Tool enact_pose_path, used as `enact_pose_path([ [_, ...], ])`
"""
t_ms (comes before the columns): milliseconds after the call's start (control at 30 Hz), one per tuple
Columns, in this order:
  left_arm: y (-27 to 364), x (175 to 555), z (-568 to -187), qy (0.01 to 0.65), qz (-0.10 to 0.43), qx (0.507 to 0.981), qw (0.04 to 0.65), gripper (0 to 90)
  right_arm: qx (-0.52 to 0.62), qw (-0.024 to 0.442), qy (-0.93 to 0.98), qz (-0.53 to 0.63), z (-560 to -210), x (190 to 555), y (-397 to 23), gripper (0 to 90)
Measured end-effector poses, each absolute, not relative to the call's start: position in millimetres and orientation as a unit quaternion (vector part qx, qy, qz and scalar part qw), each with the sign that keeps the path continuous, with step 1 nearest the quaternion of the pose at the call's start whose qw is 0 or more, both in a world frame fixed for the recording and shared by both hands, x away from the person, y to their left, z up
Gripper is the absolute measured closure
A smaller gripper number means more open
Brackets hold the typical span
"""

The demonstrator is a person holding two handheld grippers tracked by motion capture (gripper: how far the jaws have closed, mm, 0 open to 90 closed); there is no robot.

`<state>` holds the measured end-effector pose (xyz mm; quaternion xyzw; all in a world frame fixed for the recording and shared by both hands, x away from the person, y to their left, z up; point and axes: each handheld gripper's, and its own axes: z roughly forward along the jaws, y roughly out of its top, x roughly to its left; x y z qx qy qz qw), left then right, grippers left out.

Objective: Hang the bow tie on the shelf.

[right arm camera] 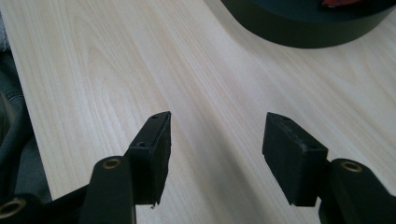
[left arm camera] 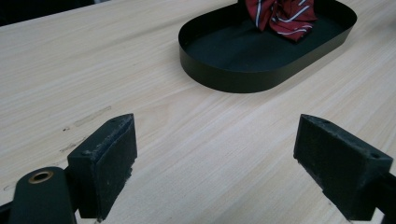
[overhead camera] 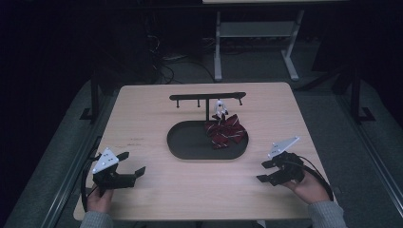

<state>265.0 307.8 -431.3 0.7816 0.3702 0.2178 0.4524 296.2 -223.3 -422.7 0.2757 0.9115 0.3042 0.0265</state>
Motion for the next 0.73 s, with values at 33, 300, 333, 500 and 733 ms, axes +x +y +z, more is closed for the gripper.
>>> enact_pose_path([
  [33,307.7,265.0,-431.4,0.37,0.218,0.782,0.452,13.0,0.275,0.027,0.912,0.304,-423.5,295.5,-224.1,41.4],
  [300,305.5,265.7,-432.0,0.363,0.214,0.789,0.447,13.0,0.285,0.024,0.902,0.323,-435.2,284.9,-231.9,41.1],
  [333,305.5,265.7,-432.0,0.363,0.214,0.789,0.447,13.0,0.285,0.024,0.902,0.323,-435.2,284.9,-231.9,41.1],
  [500,303.8,265.9,-432.7,0.361,0.213,0.79,0.447,13.0,0.284,0.029,0.9,0.33,-438.2,280.6,-232.3,40.4],
  [733,302.4,266.0,-432.6,0.361,0.211,0.791,0.446,13.0,0.286,0.036,0.892,0.348,-444.5,272.0,-230.5,38.4],
])
